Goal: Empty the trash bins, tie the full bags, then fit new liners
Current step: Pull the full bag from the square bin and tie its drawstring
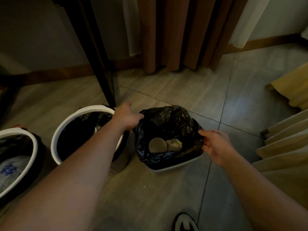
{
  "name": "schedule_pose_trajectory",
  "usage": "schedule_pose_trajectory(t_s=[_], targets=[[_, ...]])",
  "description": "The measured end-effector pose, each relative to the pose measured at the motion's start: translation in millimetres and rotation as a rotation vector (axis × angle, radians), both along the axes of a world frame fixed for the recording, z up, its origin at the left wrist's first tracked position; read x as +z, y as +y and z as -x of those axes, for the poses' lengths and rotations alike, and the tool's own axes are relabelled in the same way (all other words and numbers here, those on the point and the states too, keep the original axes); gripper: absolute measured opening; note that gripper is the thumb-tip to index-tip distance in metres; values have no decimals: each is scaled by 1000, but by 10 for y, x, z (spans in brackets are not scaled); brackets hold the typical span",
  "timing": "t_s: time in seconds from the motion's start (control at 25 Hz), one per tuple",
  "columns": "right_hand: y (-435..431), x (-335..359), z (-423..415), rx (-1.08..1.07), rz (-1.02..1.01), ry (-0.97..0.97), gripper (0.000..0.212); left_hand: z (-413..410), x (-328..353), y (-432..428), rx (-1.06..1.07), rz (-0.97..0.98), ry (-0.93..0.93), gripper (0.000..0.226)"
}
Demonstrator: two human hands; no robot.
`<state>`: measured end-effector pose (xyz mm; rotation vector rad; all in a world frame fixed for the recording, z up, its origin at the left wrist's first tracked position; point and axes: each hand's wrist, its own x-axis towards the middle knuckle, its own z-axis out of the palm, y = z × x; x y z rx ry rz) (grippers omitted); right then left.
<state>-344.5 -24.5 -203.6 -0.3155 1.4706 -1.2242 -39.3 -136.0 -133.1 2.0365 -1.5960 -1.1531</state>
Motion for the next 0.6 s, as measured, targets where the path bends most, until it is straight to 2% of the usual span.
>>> schedule_pose_trajectory(t_s=[0.12, 0.24, 0.32, 0.4, 0.52, 0.6], targets=[[59, 76, 48, 83, 19, 62, 28, 4, 14, -140, 48, -30, 66, 58], [104, 173, 181, 225, -39, 223, 26, -47, -13, 164, 163, 54, 291, 30], [104, 174, 206, 256, -82, 241, 20, 13, -70, 493, 117, 107, 394, 28], [108, 140, 156, 212, -125, 280, 22, 120, -164, 709, 75, 135, 371, 25], [96, 61, 56, 177, -190, 460, 45, 249, -155, 689, 81, 160, 259, 8], [71, 13, -1, 195, -192, 593, 43, 303, -79, 637, 52, 201, 157, 8]])
